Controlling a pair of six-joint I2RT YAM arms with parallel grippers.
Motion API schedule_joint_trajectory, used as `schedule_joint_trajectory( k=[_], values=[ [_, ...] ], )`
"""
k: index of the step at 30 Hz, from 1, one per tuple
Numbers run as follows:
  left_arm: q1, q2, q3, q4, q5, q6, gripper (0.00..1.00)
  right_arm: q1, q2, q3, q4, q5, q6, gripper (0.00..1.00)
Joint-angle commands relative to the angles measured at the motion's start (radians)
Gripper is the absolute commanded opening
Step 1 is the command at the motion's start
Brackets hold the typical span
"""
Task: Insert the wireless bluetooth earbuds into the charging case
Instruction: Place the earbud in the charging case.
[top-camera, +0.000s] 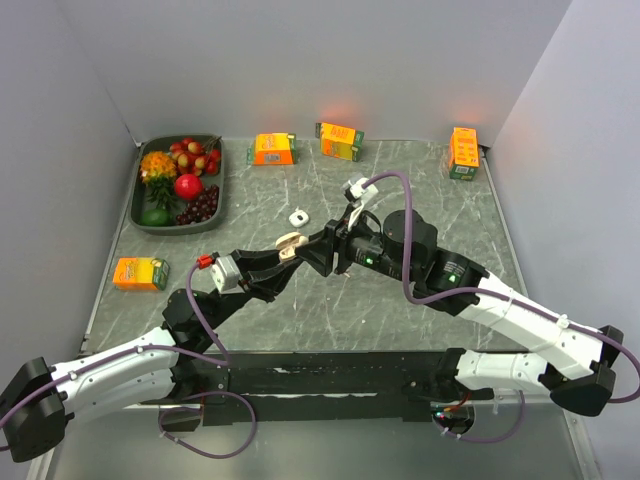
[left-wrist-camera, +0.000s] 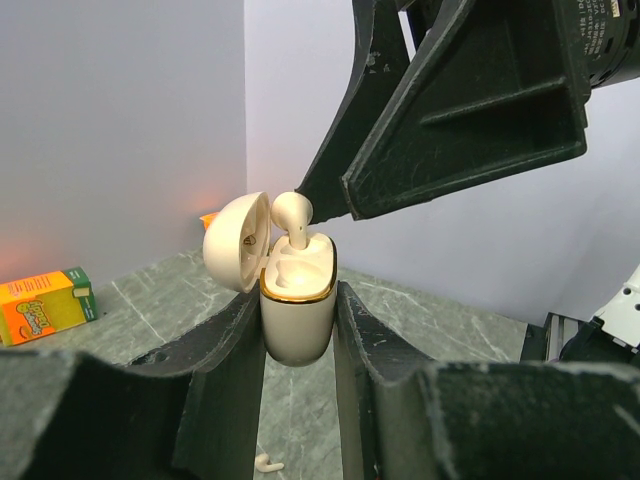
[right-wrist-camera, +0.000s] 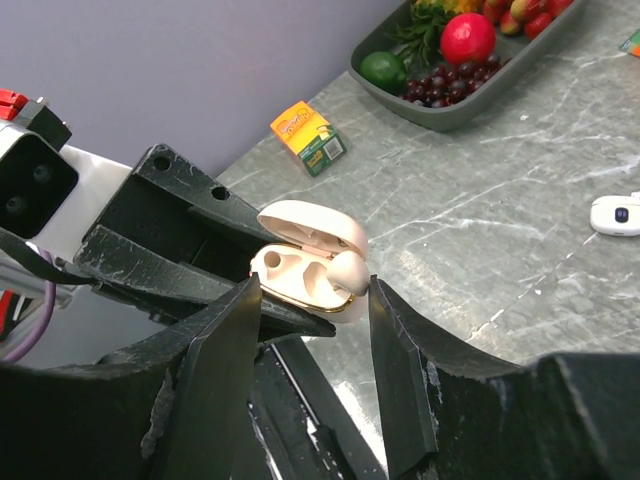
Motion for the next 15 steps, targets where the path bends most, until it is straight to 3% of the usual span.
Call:
schedule_joint_trajectory(
  k=[1,15],
  values=[
    [-0.004,-0.009,0.014,0.045,-0.016,-0.011,0.01,-0.004,-0.039,0.029,0.047,-0.019,0.014,0.55],
    [-0.002,0.0,0.022,0.045,-0.019,-0.014,0.01,-0.001,-0.052,0.019,0.043,-0.039,0.034,0.55]
  ],
)
